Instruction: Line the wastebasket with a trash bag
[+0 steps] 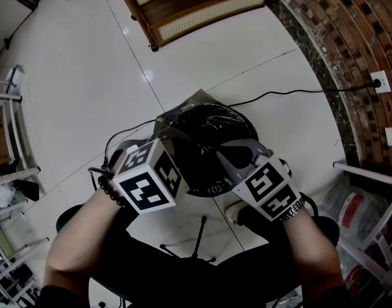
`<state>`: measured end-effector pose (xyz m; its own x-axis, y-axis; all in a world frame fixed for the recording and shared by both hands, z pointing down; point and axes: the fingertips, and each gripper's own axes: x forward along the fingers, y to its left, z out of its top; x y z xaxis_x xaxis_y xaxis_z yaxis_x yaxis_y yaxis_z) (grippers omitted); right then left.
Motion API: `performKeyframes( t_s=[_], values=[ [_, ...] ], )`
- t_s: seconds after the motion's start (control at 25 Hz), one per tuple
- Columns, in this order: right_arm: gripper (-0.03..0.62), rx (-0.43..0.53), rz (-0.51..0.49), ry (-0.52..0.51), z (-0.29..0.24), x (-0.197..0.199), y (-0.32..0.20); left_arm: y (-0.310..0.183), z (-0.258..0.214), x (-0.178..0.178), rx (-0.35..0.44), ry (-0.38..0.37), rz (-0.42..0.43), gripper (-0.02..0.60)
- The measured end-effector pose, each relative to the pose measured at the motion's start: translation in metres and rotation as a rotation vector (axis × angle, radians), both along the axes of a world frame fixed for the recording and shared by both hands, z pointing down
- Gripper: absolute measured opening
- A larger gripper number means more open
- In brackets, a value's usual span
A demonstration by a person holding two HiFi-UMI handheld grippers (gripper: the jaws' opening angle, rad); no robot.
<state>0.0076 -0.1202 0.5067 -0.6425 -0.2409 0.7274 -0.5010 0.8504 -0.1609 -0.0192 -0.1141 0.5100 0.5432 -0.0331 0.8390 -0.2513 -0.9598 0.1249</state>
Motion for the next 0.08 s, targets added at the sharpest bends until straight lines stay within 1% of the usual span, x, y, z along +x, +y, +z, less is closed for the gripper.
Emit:
performKeyframes(
  t_s=[0.08],
  values=[
    [0.002,-0.002,-0.001,0.001,0.0006,-0.0003,0.0002,-0.0008,0.0000,-0.0002,0.002,0.000,0.000,0.003]
  ],
)
